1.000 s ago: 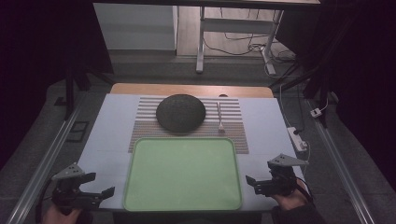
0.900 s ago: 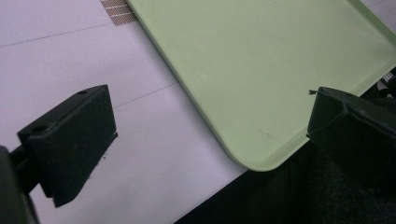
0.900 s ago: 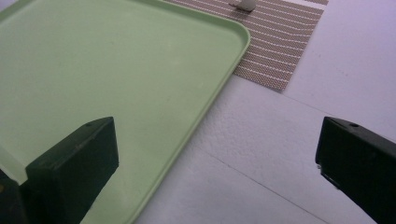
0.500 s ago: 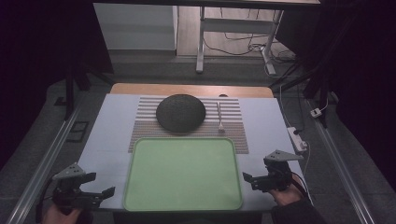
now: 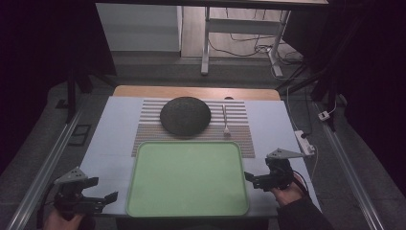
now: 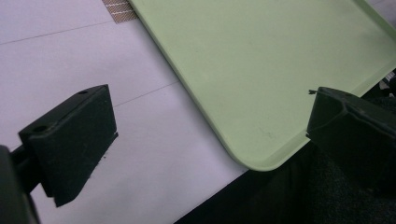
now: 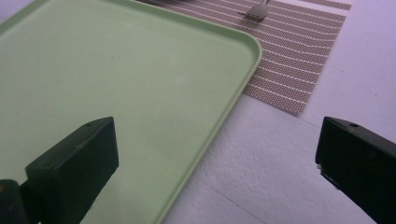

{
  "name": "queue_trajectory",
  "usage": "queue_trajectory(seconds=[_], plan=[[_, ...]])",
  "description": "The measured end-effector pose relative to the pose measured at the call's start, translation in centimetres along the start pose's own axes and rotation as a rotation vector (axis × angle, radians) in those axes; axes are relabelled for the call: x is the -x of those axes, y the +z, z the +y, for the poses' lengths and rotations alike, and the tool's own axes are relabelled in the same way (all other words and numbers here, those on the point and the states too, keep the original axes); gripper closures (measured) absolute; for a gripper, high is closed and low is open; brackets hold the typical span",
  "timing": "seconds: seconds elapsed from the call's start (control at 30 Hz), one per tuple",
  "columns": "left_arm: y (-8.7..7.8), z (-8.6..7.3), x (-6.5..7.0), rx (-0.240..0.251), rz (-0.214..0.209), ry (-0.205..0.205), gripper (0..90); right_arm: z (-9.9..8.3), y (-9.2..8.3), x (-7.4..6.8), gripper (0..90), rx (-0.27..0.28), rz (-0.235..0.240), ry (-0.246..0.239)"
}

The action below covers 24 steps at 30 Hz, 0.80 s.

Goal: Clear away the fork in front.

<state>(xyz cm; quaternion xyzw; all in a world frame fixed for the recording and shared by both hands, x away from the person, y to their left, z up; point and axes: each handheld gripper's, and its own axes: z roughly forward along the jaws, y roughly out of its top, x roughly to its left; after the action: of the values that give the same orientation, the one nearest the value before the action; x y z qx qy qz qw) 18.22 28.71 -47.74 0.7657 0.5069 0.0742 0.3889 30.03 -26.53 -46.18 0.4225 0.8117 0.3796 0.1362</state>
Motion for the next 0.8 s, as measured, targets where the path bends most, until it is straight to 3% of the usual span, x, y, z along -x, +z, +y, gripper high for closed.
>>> queue_trajectory(seconds=[0.33,0.43,0.8], plan=[[0.1,0.0,0.0,-0.003,0.004,-0.001,1.7,1.1,1.8,0.8,0.0,-0.024,0.004,-0.002],[0.0,0.0,0.0,-0.005,0.004,-0.002,1.7,1.9,2.7,1.0,0.0,-0.006,-0.005,-0.029],[0.1,0.0,0.0,-0.006,0.006,0.000,1.7,3.8,5.0,1.6,0.0,-0.016,-0.023,-0.097]])
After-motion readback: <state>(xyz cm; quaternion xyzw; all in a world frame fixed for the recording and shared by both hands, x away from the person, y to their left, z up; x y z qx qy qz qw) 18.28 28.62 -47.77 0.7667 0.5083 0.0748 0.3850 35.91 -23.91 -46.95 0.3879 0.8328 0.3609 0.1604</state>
